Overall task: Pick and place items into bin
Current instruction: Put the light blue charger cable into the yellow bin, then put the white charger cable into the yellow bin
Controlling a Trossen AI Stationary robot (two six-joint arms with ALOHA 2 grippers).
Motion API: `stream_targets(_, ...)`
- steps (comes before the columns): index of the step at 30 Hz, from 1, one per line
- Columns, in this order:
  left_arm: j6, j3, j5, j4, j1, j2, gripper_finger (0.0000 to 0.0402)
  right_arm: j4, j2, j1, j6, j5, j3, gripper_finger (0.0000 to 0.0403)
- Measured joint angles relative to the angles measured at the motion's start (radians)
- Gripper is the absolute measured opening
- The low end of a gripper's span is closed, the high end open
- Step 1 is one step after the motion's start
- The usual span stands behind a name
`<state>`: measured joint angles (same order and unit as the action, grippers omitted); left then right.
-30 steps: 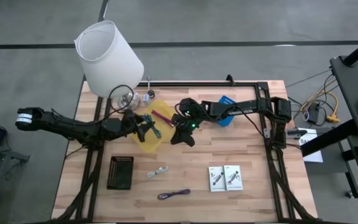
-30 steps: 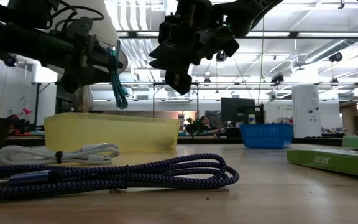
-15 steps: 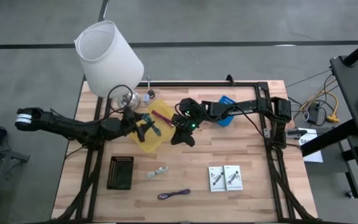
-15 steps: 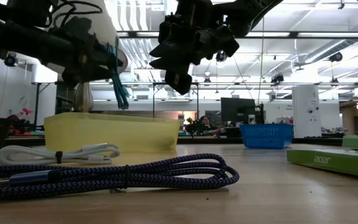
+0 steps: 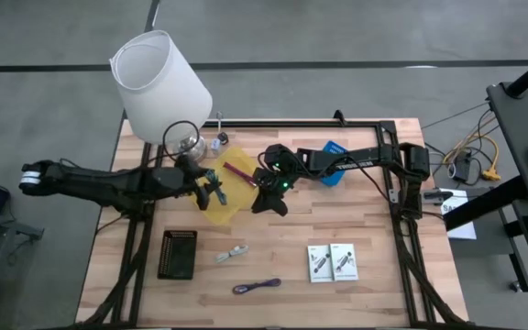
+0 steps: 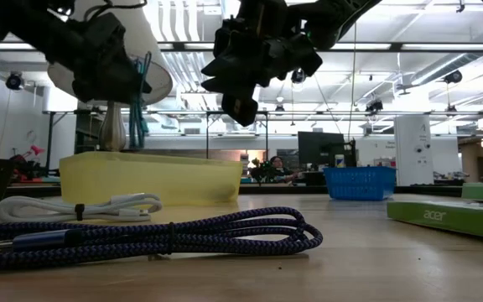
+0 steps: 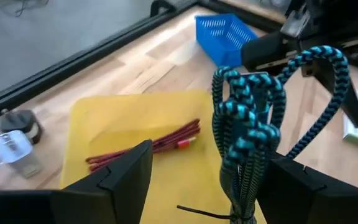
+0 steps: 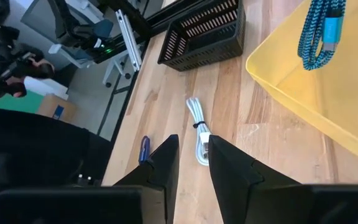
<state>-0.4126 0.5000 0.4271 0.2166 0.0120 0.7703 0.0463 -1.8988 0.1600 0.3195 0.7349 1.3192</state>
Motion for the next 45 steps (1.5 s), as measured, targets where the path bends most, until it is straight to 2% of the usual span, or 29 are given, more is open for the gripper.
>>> stream_targets(3,0.003,0.062,0.000,0.074,0.000,0.022,0.0235,0.000,0.000,0.000,-0.025,-0.003,0.010,0.0083)
stream_targets(11,0.001,0.205,0.000,0.292,-0.006,0.120,0.0235,-0.010,0.000,0.000,-0.093,-0.106,0.052,0.0078)
stream_targets(19,0.010,0.375,-0.040,0.523,-0.014,0.229,0.0235,-0.017,0.000,0.000,-0.102,-0.113,0.062,0.0074)
stream_targets(22,0.011,0.444,-0.100,0.577,-0.040,0.264,0.0235,-0.017,0.000,0.000,-0.103,-0.113,0.062,0.0078)
stream_targets(28,0.036,0.546,-0.102,0.659,-0.069,0.323,0.0235,-0.019,0.000,0.000,-0.103,-0.113,0.062,0.0082)
stream_targets(34,0.059,0.604,-0.110,0.662,-0.071,0.343,0.0235,-0.005,0.000,0.000,-0.101,-0.113,0.062,0.0073)
stream_targets(37,0.054,0.614,-0.173,0.659,-0.071,0.342,0.0235,0.022,0.000,0.000,-0.103,-0.111,0.062,0.0069)
stream_targets(42,0.051,0.604,-0.383,0.653,-0.066,0.347,0.0235,0.092,0.000,0.000,-0.136,-0.110,0.062,0.0072)
stream_targets(45,0.051,0.593,-0.472,0.625,-0.048,0.368,0.0235,0.144,0.000,0.000,-0.167,-0.109,0.062,0.0078)
